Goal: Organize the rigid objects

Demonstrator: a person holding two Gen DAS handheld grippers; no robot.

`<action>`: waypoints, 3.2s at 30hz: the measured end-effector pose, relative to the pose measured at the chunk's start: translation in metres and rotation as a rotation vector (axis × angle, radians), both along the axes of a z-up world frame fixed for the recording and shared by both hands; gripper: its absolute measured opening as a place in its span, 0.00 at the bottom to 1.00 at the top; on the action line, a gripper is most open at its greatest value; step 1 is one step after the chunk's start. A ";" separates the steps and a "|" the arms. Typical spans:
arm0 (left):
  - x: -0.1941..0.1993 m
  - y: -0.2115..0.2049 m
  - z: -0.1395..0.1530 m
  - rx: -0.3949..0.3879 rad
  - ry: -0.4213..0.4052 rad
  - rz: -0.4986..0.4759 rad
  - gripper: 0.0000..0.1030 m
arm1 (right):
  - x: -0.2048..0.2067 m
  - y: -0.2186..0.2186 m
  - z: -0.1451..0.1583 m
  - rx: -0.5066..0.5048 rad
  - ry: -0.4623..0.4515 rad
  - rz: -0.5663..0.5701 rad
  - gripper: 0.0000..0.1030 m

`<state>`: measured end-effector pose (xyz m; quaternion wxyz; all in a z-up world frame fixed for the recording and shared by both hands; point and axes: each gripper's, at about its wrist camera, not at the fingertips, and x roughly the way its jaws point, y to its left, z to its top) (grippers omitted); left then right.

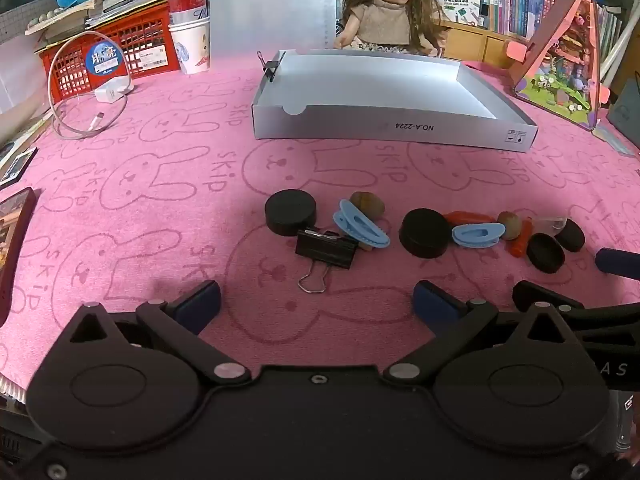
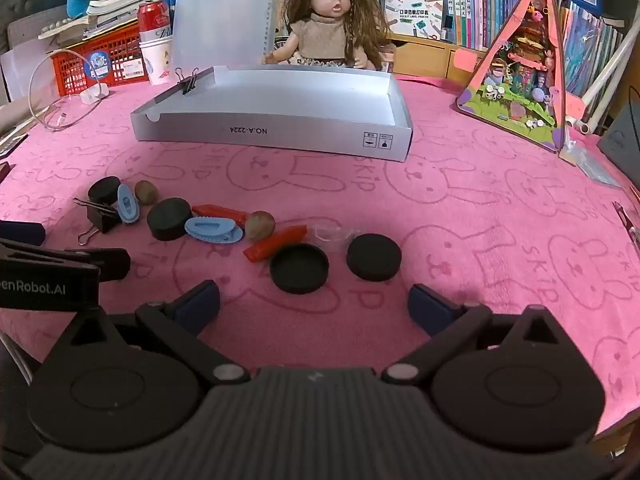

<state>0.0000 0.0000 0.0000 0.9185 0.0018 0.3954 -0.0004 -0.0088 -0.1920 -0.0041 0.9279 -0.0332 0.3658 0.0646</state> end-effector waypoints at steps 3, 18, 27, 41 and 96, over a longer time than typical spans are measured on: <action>0.000 0.000 0.000 0.002 -0.002 0.000 1.00 | 0.000 0.000 0.000 0.000 -0.002 -0.001 1.00; -0.002 -0.001 -0.005 0.003 0.009 0.002 1.00 | 0.000 0.000 0.000 -0.002 0.010 -0.001 1.00; 0.001 0.000 -0.004 0.003 0.012 0.002 1.00 | 0.001 0.001 0.000 -0.004 0.014 -0.005 1.00; 0.001 -0.001 -0.003 0.004 0.015 0.003 1.00 | 0.000 0.001 0.000 -0.002 0.011 -0.013 1.00; -0.011 0.012 0.007 -0.044 -0.054 -0.031 0.58 | -0.010 0.003 0.007 0.026 -0.088 0.017 0.75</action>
